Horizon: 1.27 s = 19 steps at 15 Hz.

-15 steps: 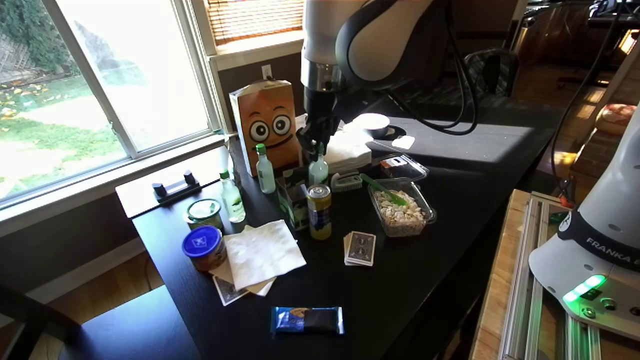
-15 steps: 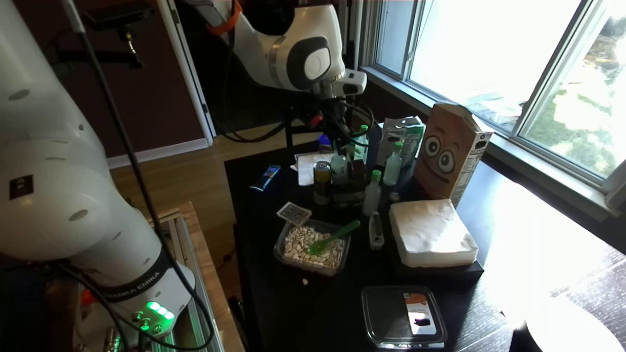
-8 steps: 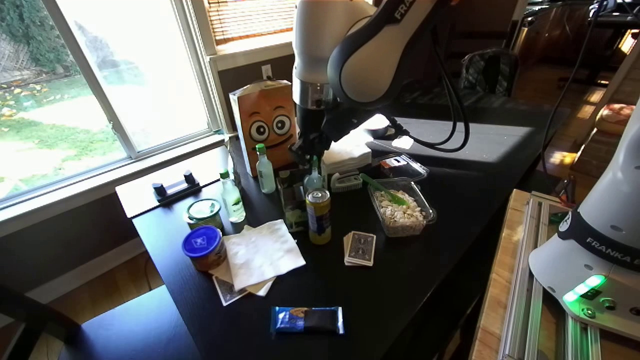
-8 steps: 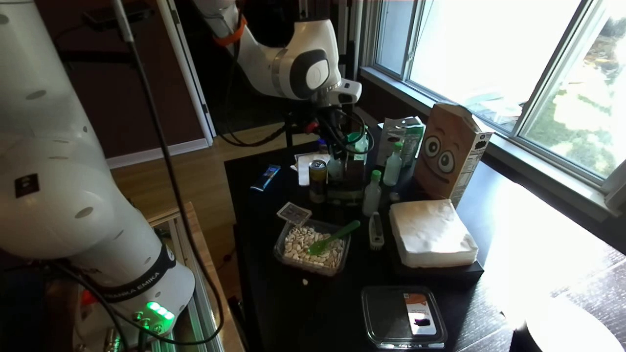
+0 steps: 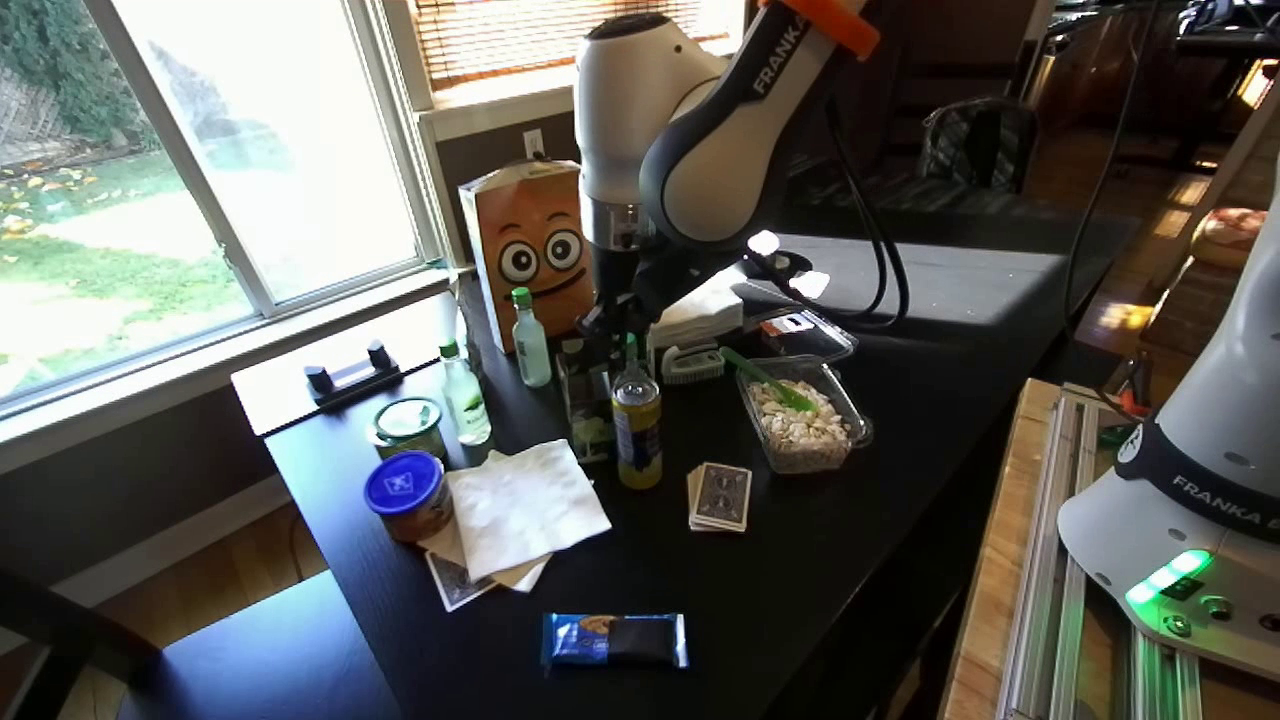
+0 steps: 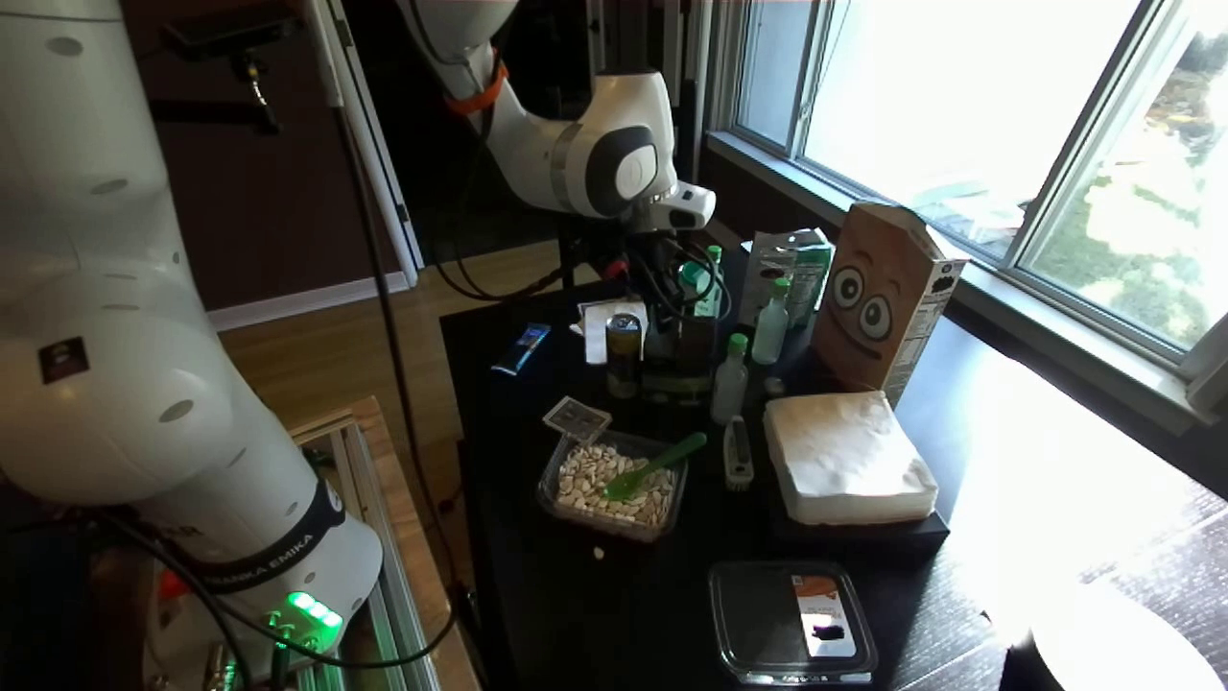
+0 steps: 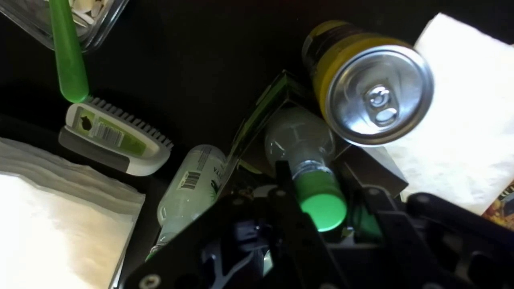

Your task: Put one bottle in the box.

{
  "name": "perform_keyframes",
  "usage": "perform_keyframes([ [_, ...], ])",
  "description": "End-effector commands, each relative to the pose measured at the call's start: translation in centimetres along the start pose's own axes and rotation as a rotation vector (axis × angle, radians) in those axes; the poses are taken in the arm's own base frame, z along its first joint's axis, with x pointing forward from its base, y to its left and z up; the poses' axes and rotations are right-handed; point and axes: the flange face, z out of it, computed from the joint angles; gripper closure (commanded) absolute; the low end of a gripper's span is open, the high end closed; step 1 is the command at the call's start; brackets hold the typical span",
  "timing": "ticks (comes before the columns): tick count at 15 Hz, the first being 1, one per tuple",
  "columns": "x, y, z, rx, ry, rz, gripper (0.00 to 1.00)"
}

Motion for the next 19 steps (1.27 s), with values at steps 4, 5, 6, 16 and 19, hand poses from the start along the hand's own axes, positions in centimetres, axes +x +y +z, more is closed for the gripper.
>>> perform_keyframes([
  [4, 1.5, 0.8, 0.7, 0.010, -0.018, 0.072, 0.32],
  [5, 1.6, 1.0, 0.5, 0.015, -0.020, 0.084, 0.26],
  [6, 1.7, 1.3, 0.1, 0.022, -0.022, 0.095, 0.18],
  [16, 4.6, 7.1, -6.7, 0.096, 0.081, 0.269, 0.00],
  [19, 4.5, 7.4, -6.4, 0.084, 0.097, 0.268, 0.00],
])
